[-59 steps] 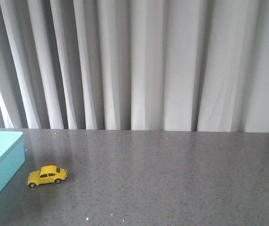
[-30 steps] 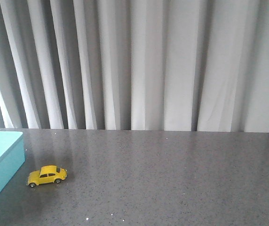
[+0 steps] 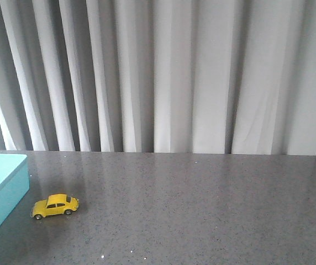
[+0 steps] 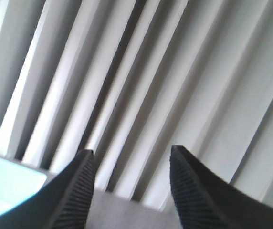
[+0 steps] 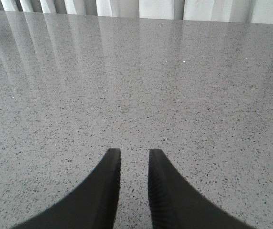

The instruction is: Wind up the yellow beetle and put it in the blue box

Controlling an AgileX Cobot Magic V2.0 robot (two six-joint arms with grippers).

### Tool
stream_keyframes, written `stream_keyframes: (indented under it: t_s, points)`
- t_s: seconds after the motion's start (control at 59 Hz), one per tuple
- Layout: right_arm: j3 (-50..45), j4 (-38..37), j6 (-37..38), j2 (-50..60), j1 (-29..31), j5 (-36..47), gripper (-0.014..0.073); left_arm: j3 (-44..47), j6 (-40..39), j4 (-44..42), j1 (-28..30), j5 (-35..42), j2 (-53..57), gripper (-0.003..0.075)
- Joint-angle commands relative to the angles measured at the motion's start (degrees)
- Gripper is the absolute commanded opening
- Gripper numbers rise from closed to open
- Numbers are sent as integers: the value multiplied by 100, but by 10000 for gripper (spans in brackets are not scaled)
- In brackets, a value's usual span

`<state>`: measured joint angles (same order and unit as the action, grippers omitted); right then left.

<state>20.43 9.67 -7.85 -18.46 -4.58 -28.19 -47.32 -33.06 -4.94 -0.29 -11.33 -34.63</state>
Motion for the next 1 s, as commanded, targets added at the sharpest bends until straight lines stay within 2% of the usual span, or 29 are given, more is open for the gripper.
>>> stream_keyframes:
  t_s: [0.0,0.085,0.288,0.39,0.508,0.593,0.711,0.982]
  points:
    - [147,52,-29,-41,28,391,162,-475,1492,1149,-42,-200,-354,366]
    - [147,52,-29,-41,28,391,162,-611,2868,1965,-42,-406,-575,366]
    - [147,94,-29,-41,28,391,162,-700,4574,3055,-38,-693,-804,366]
    - [147,111,-29,-41,28,391,162,-706,5999,4509,-38,-914,-945,366]
    - [147,111,-29,-41,28,391,162,-706,7582,5592,-38,-1164,-1157,366]
    - [147,111,-29,-41,28,391,162,-706,7894,5621,-38,-989,-1258,366]
    - [147,111,-29,-41,28,391,162,-701,7877,5621,-38,-716,-1250,366]
    - [147,111,-29,-41,28,391,162,-701,7763,5642,-38,-718,-1237,371]
